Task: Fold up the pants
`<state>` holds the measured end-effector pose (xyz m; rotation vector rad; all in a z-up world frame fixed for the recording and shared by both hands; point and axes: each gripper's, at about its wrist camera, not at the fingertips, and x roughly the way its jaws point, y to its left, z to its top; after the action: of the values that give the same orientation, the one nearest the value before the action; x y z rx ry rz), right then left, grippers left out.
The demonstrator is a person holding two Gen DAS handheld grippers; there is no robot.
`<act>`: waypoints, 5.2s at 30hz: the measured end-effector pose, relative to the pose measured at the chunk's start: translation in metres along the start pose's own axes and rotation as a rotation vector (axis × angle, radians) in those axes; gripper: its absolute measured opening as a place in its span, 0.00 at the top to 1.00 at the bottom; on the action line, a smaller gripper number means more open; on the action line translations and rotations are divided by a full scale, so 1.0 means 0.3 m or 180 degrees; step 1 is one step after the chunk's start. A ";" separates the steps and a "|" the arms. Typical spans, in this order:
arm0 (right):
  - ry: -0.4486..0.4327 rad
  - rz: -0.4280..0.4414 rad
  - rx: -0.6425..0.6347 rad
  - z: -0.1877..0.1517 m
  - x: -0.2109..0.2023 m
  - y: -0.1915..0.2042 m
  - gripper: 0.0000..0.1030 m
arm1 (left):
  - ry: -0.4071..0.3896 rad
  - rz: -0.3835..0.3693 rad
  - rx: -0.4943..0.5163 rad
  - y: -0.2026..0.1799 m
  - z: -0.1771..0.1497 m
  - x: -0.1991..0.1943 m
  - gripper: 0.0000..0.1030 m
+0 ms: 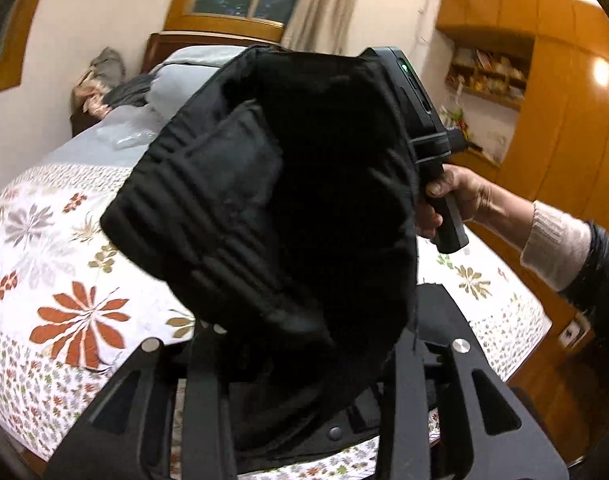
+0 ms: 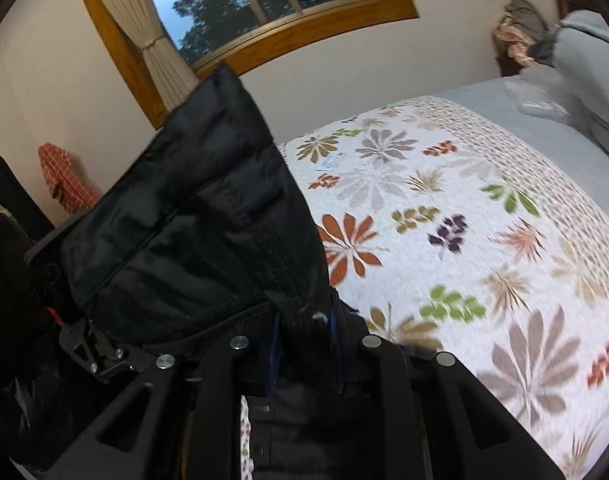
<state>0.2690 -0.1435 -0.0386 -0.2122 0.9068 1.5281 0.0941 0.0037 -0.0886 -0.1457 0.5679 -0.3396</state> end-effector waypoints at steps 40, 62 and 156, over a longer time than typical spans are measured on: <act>-0.0412 -0.0990 0.1762 -0.978 -0.649 -0.214 0.47 | 0.0462 -0.0624 0.1109 -0.684 -0.306 0.379 0.29; -0.0973 -0.1446 0.2682 -1.078 -0.483 0.100 0.16 | 0.0769 0.0979 -0.0084 -0.198 -0.104 0.332 0.03; -0.0216 -0.1744 0.2523 -0.864 -0.301 -0.013 0.80 | 0.1140 0.1001 0.0054 -0.032 -0.190 0.331 0.03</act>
<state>0.1941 -0.3790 -0.1582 0.1604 1.2092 0.6000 0.1386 -0.0428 -0.1839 0.0236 0.9286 -0.0622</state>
